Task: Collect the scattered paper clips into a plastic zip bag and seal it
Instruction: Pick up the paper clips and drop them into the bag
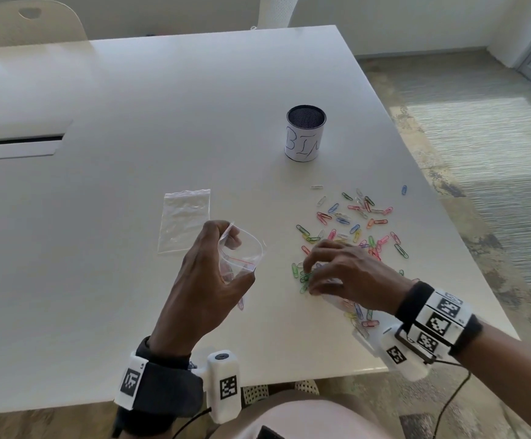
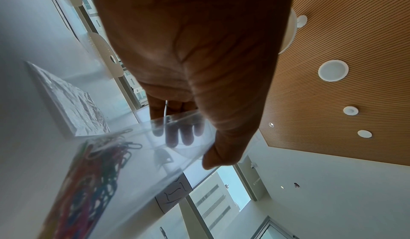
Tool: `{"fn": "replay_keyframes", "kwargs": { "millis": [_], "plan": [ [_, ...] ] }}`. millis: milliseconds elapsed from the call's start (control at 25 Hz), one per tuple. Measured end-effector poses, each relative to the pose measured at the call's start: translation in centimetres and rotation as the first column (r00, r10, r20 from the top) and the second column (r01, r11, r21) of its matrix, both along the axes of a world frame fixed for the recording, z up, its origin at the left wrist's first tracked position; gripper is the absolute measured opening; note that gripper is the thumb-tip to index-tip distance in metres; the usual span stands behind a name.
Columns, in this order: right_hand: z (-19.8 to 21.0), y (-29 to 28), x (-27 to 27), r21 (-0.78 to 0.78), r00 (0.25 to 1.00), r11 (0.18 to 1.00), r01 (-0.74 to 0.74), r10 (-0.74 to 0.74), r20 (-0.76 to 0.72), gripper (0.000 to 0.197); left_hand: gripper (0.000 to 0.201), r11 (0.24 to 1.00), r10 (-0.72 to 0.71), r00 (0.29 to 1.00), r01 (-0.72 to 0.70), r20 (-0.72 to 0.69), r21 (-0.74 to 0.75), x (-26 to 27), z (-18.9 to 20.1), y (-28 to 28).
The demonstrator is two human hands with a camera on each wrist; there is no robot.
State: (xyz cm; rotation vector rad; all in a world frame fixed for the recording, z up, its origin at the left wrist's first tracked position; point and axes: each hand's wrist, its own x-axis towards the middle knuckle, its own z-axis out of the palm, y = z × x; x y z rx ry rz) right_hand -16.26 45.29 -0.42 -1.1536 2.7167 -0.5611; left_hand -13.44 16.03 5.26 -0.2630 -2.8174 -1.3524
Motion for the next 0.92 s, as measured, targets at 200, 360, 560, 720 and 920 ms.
{"fn": "replay_keyframes", "kwargs": {
  "millis": [200, 360, 560, 720, 920],
  "plan": [
    [0.8, -0.3, -1.1, 0.165, 0.988, 0.984, -0.062, 0.037, 0.152, 0.063, 0.05, 1.0, -0.015, 1.0, 0.015, -0.005, -0.005, -0.4, 0.1, 0.0],
    [0.1, 0.4, -0.8, 0.189, 0.986, 0.971, -0.149, 0.131, 0.104, 0.056, 0.05, 1.0, -0.024, 1.0, 0.024, 0.005, -0.004, -0.6, 0.2, 0.3],
    [-0.1, 0.9, -0.3, 0.057, 0.996, 0.996, -0.074, 0.071, 0.051, 0.039, 0.051, 0.999, -0.041, 0.999, 0.041, 0.017, -0.01, -1.3, -0.2, 0.8],
    [0.6, 0.2, 0.2, 0.117, 0.997, 0.992, -0.043, 0.05, -0.054, 0.038, 0.051, 0.998, -0.056, 0.998, 0.057, 0.024, -0.015, -1.8, -0.6, 1.3],
    [1.1, -1.3, 0.1, 0.193, 0.996, 0.981, -0.023, 0.038, -0.076, 0.024, 0.051, 0.997, -0.079, 0.997, 0.08, 0.017, -0.018, -2.4, -1.2, 2.0]
  ]
}}
